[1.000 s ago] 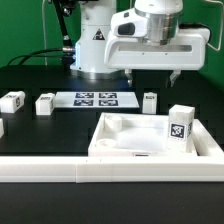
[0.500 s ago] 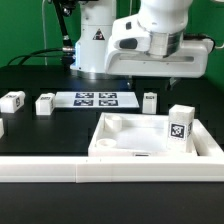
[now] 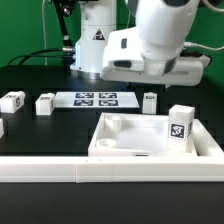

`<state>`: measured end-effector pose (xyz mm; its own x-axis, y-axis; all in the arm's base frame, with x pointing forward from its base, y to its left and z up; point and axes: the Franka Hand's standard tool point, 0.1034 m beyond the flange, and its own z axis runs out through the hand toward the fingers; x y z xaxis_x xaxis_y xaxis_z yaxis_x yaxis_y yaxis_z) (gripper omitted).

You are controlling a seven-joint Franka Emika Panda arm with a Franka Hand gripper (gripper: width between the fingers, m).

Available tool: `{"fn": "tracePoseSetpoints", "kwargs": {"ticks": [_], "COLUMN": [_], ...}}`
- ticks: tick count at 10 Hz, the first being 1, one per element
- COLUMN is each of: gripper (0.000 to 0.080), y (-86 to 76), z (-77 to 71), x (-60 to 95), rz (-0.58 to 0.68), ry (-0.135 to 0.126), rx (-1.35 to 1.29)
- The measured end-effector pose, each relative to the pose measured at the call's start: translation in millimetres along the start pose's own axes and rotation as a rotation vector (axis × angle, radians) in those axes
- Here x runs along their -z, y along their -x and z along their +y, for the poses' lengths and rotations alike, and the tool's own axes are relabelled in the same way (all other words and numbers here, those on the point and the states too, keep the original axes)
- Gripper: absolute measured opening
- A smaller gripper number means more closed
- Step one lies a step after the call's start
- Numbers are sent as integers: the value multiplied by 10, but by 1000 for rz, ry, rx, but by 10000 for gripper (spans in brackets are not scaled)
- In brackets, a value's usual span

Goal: Assemble square table

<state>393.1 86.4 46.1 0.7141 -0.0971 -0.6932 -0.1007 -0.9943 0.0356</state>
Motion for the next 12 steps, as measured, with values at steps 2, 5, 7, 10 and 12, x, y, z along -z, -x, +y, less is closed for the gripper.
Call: {"fn": "tracePoseSetpoints", "kwargs": {"ticks": [2, 5, 7, 10, 12], "gripper": [649, 649, 649, 649, 649], "y": [-17, -29, -29, -2, -38], "z": [-35, -22, -20, -82, -110], "x": [-49, -57, -57, -101, -145], "rz": [3, 8, 8, -5, 15], "ry": [-24, -24, -25, -30, -34], "rx": [19, 21, 21, 45, 50]}}
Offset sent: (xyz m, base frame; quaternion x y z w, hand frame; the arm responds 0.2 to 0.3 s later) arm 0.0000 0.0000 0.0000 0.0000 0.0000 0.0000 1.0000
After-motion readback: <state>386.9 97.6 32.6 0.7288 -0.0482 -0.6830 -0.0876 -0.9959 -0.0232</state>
